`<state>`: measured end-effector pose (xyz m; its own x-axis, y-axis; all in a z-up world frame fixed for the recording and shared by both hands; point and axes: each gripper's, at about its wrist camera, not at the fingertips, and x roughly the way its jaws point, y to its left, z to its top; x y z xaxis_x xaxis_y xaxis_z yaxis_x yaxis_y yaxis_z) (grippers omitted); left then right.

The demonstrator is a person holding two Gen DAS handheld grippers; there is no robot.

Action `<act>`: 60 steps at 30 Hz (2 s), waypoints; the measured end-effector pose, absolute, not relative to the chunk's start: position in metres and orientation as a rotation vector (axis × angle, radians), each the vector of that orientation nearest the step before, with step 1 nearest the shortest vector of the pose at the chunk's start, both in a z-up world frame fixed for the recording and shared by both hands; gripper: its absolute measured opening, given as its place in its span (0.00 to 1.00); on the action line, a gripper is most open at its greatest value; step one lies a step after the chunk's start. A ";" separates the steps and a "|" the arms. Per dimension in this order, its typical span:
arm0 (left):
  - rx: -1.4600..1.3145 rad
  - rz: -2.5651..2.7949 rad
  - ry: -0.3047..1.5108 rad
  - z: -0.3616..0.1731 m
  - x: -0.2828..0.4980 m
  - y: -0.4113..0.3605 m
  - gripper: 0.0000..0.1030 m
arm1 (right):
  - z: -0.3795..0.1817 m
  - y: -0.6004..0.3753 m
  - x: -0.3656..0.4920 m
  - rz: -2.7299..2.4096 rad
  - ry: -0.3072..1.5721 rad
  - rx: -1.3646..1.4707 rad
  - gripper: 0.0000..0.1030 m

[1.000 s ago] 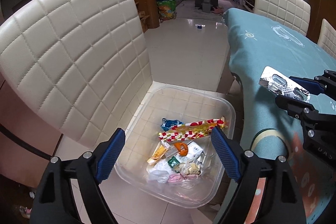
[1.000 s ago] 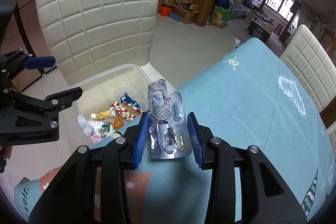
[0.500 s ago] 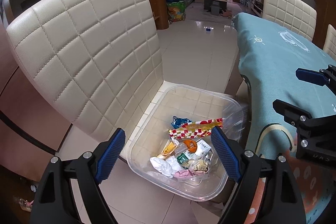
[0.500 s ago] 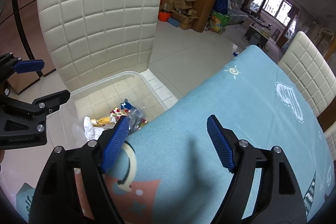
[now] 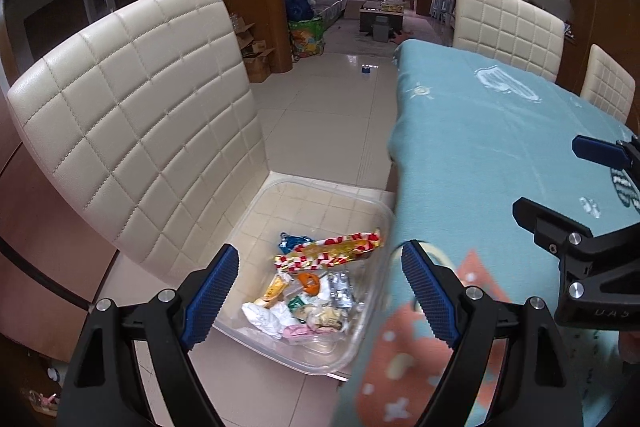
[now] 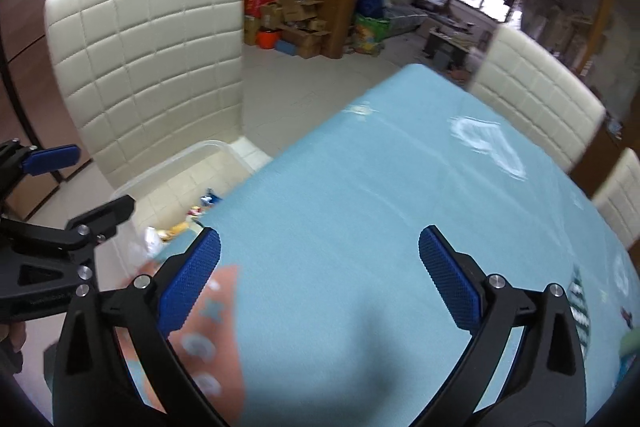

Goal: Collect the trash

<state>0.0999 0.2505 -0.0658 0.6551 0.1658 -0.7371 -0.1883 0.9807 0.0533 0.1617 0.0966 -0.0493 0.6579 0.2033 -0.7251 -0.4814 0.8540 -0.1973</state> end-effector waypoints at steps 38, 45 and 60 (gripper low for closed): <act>0.033 0.069 0.596 0.052 0.006 0.078 0.79 | 0.058 -0.108 0.023 0.019 0.613 -0.014 0.97; 0.045 0.084 0.595 0.050 0.007 0.075 0.79 | 0.059 -0.106 0.019 0.023 0.603 -0.018 0.97; 0.031 0.060 0.587 0.050 0.002 0.076 0.79 | 0.061 -0.105 0.018 0.025 0.589 -0.024 0.97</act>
<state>0.0021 0.0758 0.0504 0.8311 0.0657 -0.5522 -0.0479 0.9978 0.0466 0.0177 -0.1051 0.0612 0.8314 0.0169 -0.5554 -0.0309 0.9994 -0.0158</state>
